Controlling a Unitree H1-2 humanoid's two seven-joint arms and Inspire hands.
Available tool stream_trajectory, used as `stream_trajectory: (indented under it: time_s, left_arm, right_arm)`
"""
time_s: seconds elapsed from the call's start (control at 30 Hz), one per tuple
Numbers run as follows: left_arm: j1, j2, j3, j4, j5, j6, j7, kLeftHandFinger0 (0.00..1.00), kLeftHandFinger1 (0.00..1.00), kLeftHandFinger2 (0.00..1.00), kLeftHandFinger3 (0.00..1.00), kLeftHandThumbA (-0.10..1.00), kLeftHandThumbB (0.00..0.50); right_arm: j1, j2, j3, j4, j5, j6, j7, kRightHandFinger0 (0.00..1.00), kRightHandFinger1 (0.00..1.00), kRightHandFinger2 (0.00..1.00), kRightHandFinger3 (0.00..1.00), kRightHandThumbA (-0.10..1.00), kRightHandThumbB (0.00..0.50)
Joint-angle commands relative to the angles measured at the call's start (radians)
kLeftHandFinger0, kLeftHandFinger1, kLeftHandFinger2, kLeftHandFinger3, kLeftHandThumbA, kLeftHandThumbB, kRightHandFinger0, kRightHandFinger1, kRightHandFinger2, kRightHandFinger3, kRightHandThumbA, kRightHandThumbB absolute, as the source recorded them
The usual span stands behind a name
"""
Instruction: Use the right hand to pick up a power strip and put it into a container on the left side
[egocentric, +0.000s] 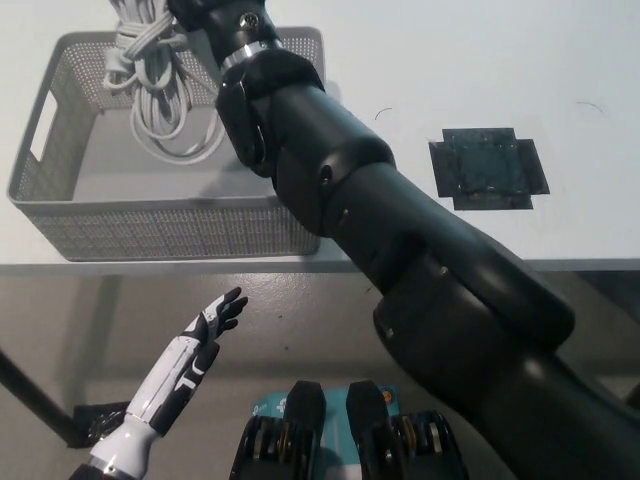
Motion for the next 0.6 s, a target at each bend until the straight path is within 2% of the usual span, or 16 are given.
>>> stream_trajectory:
  time_s: [0.0, 0.07, 0.1, 0.13, 0.17, 0.2, 0.23, 0.27, 0.3, 0.33, 0.37, 0.4, 0.43, 0.47, 0.57]
  left_arm:
    - [-0.019, 0.021, 0.003, -0.030, -0.014, -0.013, -0.018, 1.00, 1.00, 1.00, 1.00, 1.00, 0.244]
    - [-0.021, 0.022, 0.003, -0.027, -0.018, -0.015, -0.022, 1.00, 1.00, 1.00, 1.00, 1.00, 0.245]
    - [-0.022, 0.022, 0.003, -0.028, -0.017, -0.014, -0.023, 1.00, 1.00, 1.00, 1.00, 1.00, 0.250]
    - [-0.023, 0.019, 0.001, -0.027, -0.019, -0.013, -0.025, 1.00, 1.00, 1.00, 1.00, 1.00, 0.251]
    - [-0.022, 0.017, 0.000, -0.026, -0.020, -0.015, -0.025, 1.00, 1.00, 1.00, 1.00, 1.00, 0.253]
    - [-0.020, 0.016, 0.000, -0.027, -0.019, -0.015, -0.026, 1.00, 1.00, 1.00, 1.00, 1.00, 0.253]
    - [-0.019, 0.015, -0.001, -0.031, -0.019, -0.013, -0.026, 1.00, 1.00, 1.00, 1.00, 1.00, 0.254]
    - [-0.017, 0.015, -0.001, -0.034, -0.017, -0.011, -0.026, 1.00, 1.00, 1.00, 1.00, 1.00, 0.256]
    - [-0.019, 0.015, 0.000, -0.034, -0.016, -0.012, -0.026, 1.00, 1.00, 1.00, 1.00, 1.00, 0.258]
    - [-0.020, 0.015, 0.000, -0.035, -0.018, -0.010, -0.027, 1.00, 1.00, 1.00, 1.00, 1.00, 0.258]
    - [-0.023, 0.015, 0.000, -0.036, -0.024, -0.005, -0.030, 1.00, 1.00, 1.00, 1.00, 1.00, 0.262]
    - [-0.026, 0.016, -0.001, -0.035, -0.020, -0.006, -0.031, 1.00, 1.00, 1.00, 1.00, 1.00, 0.255]
    - [-0.029, 0.021, -0.003, -0.034, -0.007, -0.010, -0.030, 1.00, 1.00, 1.00, 1.00, 1.00, 0.250]
    - [-0.032, 0.023, -0.004, -0.035, -0.005, -0.007, -0.032, 1.00, 1.00, 1.00, 1.00, 1.00, 0.250]
    - [-0.039, 0.027, -0.007, -0.039, -0.016, 0.008, -0.044, 1.00, 1.00, 1.00, 1.00, 1.00, 0.249]
  right_arm:
    - [-0.057, -0.018, -0.012, -0.008, 0.036, 0.048, 0.096, 0.00, 0.00, 0.33, 0.48, -0.10, 0.258]
    - [-0.057, -0.024, -0.007, -0.006, 0.034, 0.065, 0.123, 0.00, 0.00, 0.31, 0.47, -0.10, 0.253]
    - [-0.056, -0.028, -0.007, -0.004, 0.037, 0.072, 0.143, 0.01, 0.04, 0.37, 0.47, -0.10, 0.263]
    - [-0.055, -0.032, -0.006, -0.003, 0.038, 0.087, 0.171, 0.00, 0.01, 0.30, 0.47, -0.10, 0.270]
    - [-0.053, -0.034, -0.008, -0.001, 0.042, 0.096, 0.205, 0.00, 0.03, 0.30, 0.48, -0.10, 0.282]
    - [-0.050, -0.034, -0.012, -0.001, 0.047, 0.101, 0.224, 0.00, 0.00, 0.20, 0.45, -0.10, 0.285]
    - [-0.048, -0.034, -0.016, -0.001, 0.052, 0.104, 0.236, 0.00, 0.00, 0.17, 0.43, -0.10, 0.283]
    - [-0.051, -0.033, -0.025, 0.000, 0.064, 0.125, 0.274, 0.00, 0.00, 0.17, 0.48, -0.10, 0.266]
    - [-0.053, -0.032, -0.046, 0.001, 0.088, 0.135, 0.319, 0.00, 0.05, 0.26, 0.61, -0.10, 0.251]
    - [-0.061, -0.031, -0.071, 0.002, 0.116, 0.155, 0.387, 0.11, 0.19, 0.47, 0.84, -0.04, 0.230]
    - [-0.077, -0.032, -0.081, 0.005, 0.128, 0.194, 0.485, 0.47, 0.69, 1.00, 1.00, 0.25, 0.274]
    - [-0.084, -0.034, -0.080, 0.007, 0.125, 0.210, 0.524, 0.80, 1.00, 1.00, 1.00, 0.38, 0.335]
    - [-0.103, -0.037, -0.072, 0.011, 0.119, 0.243, 0.614, 1.00, 1.00, 1.00, 1.00, 0.50, 0.386]
    - [-0.114, -0.041, -0.075, 0.012, 0.124, 0.253, 0.672, 1.00, 1.00, 1.00, 1.00, 0.57, 0.425]
    - [-0.140, -0.060, -0.075, 0.016, 0.130, 0.272, 0.840, 1.00, 1.00, 1.00, 1.00, 0.57, 0.453]
